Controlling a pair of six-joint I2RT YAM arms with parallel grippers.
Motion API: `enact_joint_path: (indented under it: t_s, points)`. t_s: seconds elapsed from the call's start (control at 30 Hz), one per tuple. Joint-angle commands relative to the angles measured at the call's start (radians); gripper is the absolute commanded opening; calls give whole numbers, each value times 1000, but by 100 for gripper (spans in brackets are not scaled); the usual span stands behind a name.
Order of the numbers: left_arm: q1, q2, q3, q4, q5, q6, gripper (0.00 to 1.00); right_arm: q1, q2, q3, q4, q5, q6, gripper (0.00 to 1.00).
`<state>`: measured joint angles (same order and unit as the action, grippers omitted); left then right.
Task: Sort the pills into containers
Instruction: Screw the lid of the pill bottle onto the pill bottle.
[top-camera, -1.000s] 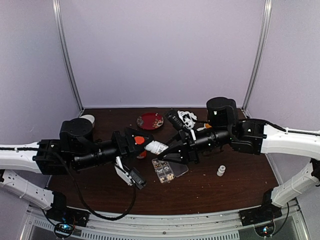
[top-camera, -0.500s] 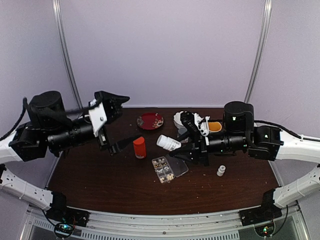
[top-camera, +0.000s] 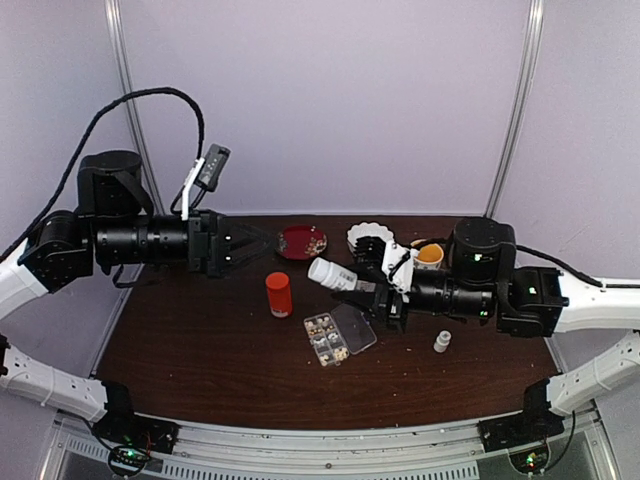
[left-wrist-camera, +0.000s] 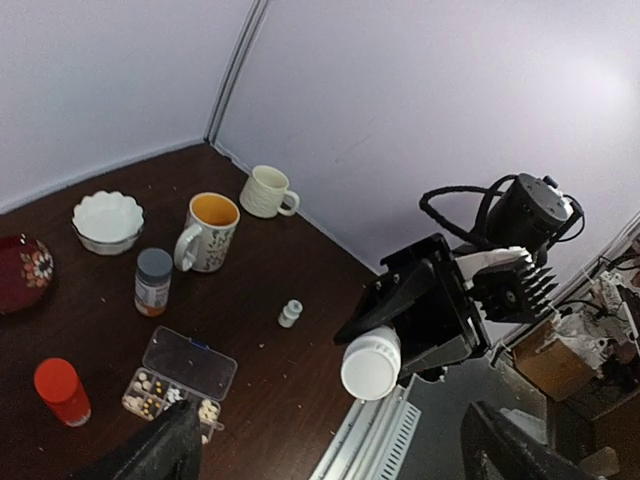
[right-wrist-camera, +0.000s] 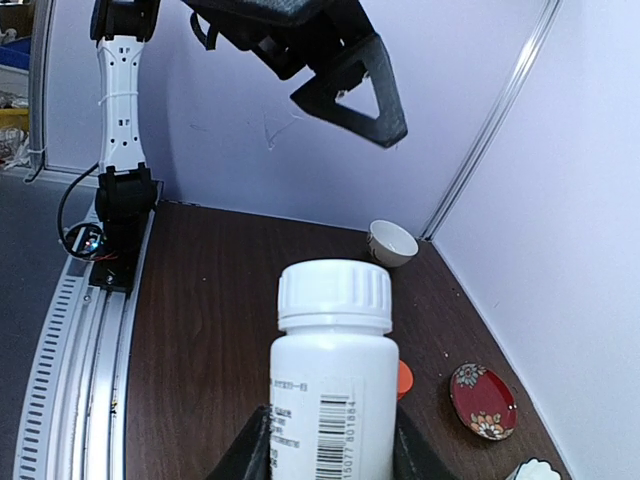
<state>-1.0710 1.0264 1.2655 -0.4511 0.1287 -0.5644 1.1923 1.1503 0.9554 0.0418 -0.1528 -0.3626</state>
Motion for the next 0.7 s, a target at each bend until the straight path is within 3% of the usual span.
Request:
enact_joint_path:
  t_s: [0.0,0.27,0.67]
  points:
    - [26,44,18,-33,183,-242,94,25,-1,22,38,91,-77,0]
    - [35,91,7,-15,268,-293,92,49,47,79,-4,114,-124,0]
    - [38,133,-2,0,302,-332,77,66,119,136,-24,96,-141,0]
